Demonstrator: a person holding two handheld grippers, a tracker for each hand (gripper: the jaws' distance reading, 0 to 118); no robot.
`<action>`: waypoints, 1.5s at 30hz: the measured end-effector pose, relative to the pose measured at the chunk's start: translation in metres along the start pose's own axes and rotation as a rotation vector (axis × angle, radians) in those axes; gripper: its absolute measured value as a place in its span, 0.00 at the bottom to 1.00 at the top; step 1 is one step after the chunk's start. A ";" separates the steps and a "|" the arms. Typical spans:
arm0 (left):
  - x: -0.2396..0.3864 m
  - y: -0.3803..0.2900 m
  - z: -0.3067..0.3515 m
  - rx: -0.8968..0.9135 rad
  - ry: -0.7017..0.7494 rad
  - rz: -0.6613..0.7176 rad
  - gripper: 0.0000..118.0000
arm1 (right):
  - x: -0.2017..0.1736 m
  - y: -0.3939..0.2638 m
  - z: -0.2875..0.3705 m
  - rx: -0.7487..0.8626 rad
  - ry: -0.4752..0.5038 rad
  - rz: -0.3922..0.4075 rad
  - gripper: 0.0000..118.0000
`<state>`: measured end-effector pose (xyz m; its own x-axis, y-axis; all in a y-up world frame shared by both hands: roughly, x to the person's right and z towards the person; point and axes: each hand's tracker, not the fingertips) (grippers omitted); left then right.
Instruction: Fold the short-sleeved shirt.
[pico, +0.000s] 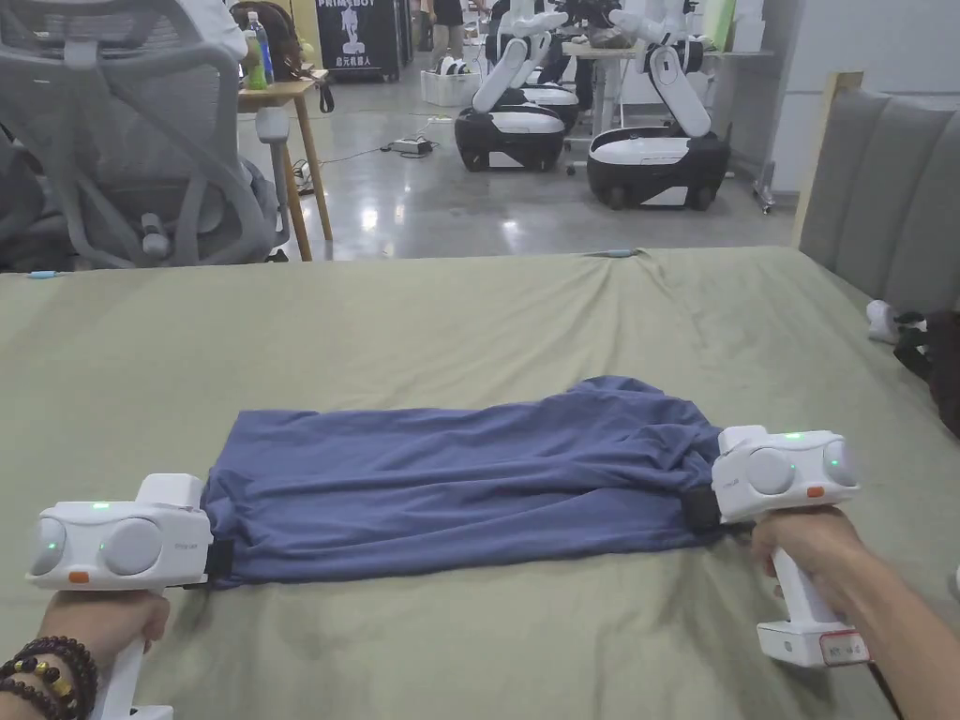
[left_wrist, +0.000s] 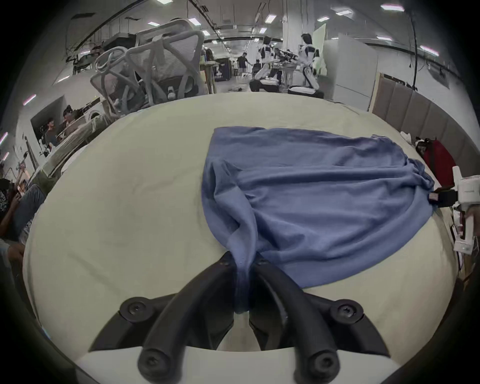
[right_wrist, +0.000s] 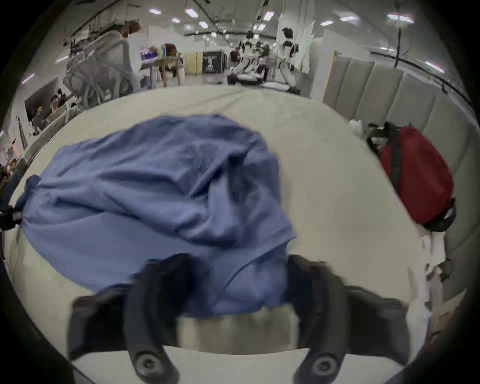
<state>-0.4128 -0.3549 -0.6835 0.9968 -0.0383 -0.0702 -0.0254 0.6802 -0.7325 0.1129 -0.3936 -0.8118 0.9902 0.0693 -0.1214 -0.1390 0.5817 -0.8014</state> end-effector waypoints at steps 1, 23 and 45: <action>0.000 0.000 0.000 0.000 -0.002 0.000 0.05 | -0.003 -0.003 0.000 0.025 0.071 -0.010 0.43; -0.007 -0.074 0.103 0.004 -0.055 -0.055 0.05 | -0.012 -0.109 0.119 0.088 0.005 0.034 0.05; -0.011 -0.061 0.127 0.114 0.043 0.001 0.10 | -0.016 -0.091 0.148 0.171 -0.024 0.038 0.00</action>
<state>-0.4131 -0.3031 -0.5526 0.9926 -0.0673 -0.1010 -0.0148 0.7587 -0.6513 0.1117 -0.3277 -0.6497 0.9846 0.1120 -0.1339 -0.1737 0.7073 -0.6852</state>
